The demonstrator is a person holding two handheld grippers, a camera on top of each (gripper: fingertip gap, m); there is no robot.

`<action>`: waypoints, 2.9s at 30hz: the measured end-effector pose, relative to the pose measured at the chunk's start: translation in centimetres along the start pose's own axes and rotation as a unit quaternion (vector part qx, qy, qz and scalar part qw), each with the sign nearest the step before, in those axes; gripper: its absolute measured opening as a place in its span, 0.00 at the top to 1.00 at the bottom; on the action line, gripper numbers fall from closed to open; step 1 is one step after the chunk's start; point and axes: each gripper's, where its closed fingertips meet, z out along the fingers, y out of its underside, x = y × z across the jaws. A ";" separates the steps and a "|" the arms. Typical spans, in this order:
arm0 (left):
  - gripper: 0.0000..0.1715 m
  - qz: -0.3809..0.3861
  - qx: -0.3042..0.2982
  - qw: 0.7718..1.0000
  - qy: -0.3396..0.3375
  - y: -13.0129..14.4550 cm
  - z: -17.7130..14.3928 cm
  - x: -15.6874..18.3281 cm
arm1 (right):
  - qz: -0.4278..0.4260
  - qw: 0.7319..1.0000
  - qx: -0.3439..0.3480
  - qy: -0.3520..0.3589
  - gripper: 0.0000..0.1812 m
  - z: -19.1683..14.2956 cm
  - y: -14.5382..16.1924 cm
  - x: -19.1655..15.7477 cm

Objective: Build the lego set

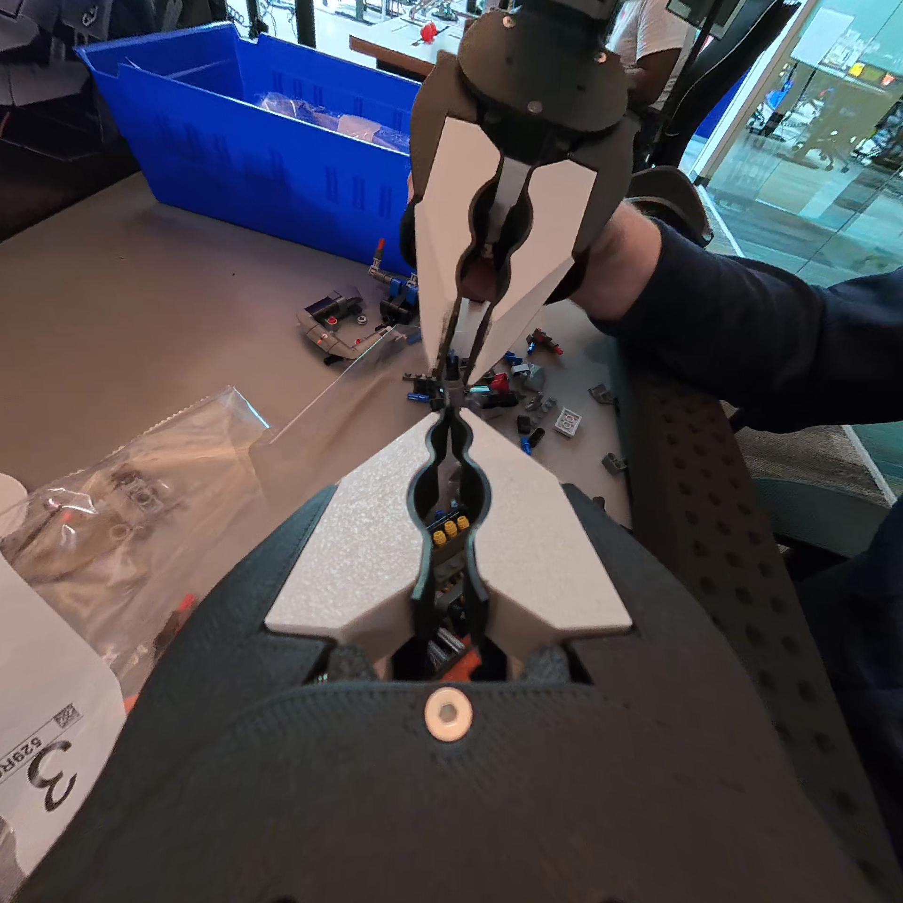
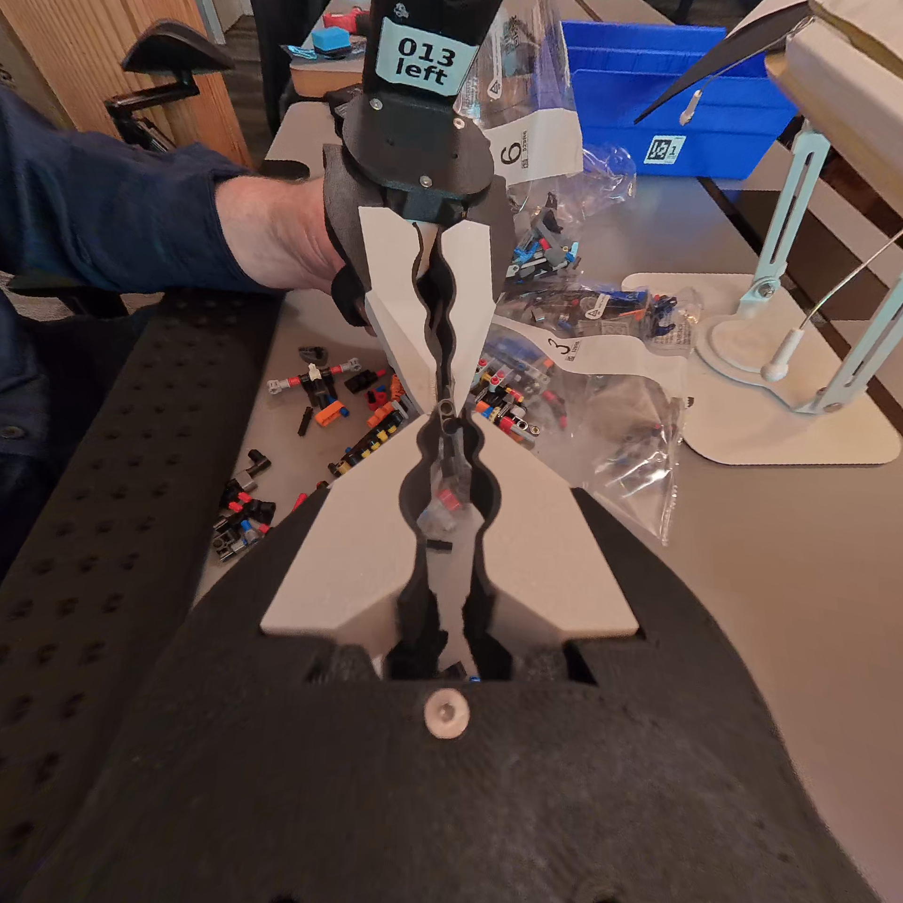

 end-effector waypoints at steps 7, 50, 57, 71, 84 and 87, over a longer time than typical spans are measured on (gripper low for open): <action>1.00 0.004 0.023 1.000 0.007 -0.7 -0.2 0.2 | 0.024 0.999 0.022 -0.025 0.99 -0.4 -0.7 -0.4; 0.97 0.085 0.015 0.996 -0.014 -1.5 -0.2 1.4 | 0.029 0.998 0.037 -0.042 1.00 -0.3 -1.8 -1.2; 0.97 0.145 -0.040 0.988 -0.034 -0.6 -0.2 1.8 | -0.005 0.999 -0.007 -0.039 1.00 -0.2 -1.0 -2.1; 0.97 0.153 -0.061 0.985 -0.056 -0.5 -1.8 0.7 | 0.026 0.999 0.037 -0.001 1.00 -4.7 -1.1 -0.1; 0.97 0.124 -0.073 0.989 -0.041 1.2 -0.4 0.2 | 0.062 0.992 -0.105 -0.042 0.99 -2.2 4.7 -0.9; 0.97 0.097 -0.065 0.993 -0.027 1.1 0.1 0.4 | 0.083 0.977 -0.176 -0.082 0.99 -1.6 7.7 -2.3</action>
